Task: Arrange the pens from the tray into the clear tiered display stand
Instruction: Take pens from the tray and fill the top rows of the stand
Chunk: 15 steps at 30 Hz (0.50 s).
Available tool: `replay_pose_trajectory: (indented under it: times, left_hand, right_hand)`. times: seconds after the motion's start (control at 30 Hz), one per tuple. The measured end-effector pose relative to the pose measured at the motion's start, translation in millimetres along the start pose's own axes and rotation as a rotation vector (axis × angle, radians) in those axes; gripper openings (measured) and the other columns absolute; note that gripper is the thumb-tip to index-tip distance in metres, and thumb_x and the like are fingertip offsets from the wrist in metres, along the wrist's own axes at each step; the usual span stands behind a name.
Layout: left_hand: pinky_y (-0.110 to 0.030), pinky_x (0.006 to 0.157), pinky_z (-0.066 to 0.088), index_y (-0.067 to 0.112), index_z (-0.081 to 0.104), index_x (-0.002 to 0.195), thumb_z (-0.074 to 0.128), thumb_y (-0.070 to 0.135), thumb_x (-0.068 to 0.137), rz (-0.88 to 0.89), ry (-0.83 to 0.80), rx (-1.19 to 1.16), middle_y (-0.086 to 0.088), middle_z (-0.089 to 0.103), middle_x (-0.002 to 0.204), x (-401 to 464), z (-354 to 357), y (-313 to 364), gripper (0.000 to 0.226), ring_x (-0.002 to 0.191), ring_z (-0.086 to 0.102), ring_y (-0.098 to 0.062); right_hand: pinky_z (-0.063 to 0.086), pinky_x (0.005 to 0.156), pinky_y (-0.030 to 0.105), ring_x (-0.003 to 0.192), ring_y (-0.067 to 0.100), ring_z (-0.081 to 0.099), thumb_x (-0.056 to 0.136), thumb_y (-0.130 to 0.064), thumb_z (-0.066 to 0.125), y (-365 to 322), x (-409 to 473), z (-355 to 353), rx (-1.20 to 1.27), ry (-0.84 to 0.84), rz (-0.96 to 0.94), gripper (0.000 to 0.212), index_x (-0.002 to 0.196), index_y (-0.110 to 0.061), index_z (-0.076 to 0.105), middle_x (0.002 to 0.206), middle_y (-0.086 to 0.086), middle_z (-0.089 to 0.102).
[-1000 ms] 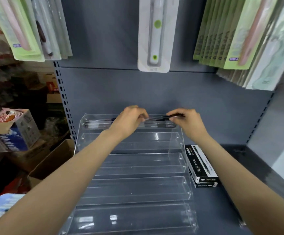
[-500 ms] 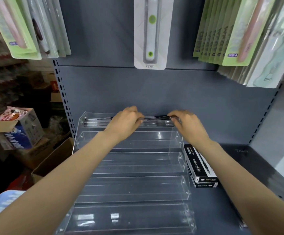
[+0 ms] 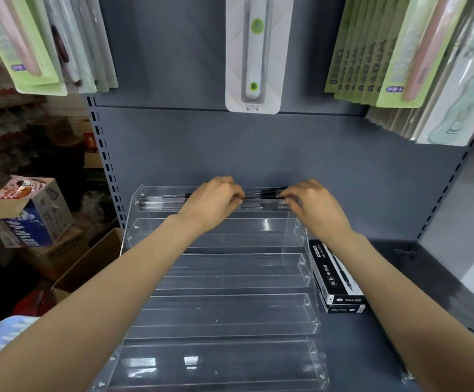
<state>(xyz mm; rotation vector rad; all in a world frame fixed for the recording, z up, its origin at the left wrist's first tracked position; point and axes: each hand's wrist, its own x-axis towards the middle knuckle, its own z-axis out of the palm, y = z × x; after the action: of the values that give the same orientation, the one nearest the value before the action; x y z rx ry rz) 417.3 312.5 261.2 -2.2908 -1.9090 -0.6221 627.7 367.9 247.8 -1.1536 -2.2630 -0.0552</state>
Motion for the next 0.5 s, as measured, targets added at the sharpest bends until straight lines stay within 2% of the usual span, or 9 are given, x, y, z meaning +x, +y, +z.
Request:
replay_pose_trajectory:
  times: [0.13,0.27,0.37,0.5]
  left_hand:
    - [-0.04,0.097,0.043,0.014,0.055,0.127,0.048,0.024,0.096,0.017,-0.015,0.013,-0.005,0.054,0.124,1.6,1.8,-1.7,0.033,0.114,0.05,-0.024]
    - [-0.038,0.102,0.04,0.014,0.051,0.132,0.043,0.028,0.098,0.02,-0.099,0.024,-0.003,0.052,0.132,2.7,5.2,-0.4,0.038,0.121,0.047,-0.023]
    - [-0.039,0.102,0.04,0.014,0.051,0.132,0.043,0.028,0.098,0.019,-0.097,0.024,-0.004,0.053,0.132,3.1,5.6,0.9,0.038,0.122,0.047,-0.023]
    - [-0.04,0.1,0.041,0.014,0.052,0.13,0.043,0.028,0.098,0.007,-0.084,0.025,-0.004,0.054,0.131,1.8,5.4,1.8,0.036,0.12,0.048,-0.023]
  right_hand:
    - [0.048,0.085,0.036,0.106,0.022,0.051,0.091,-0.016,0.057,-0.9,-1.3,1.8,0.025,0.014,0.017,0.019,0.104,-0.01,0.069,0.108,0.005,0.064]
    - [0.047,0.094,0.037,0.12,0.019,0.047,0.093,-0.018,0.055,-1.3,-3.8,2.4,0.026,-0.009,0.024,0.03,0.121,-0.012,0.062,0.128,0.0,0.055]
    - [0.04,0.104,0.036,0.131,0.018,0.039,0.096,-0.024,0.05,-1.6,-4.8,3.7,-0.003,-0.102,0.024,0.039,0.134,-0.017,0.05,0.144,-0.005,0.043]
    - [0.041,0.1,0.034,0.125,0.019,0.043,0.096,-0.02,0.049,-4.6,-4.9,3.3,0.004,-0.083,0.024,0.035,0.131,-0.013,0.054,0.136,0.0,0.051]
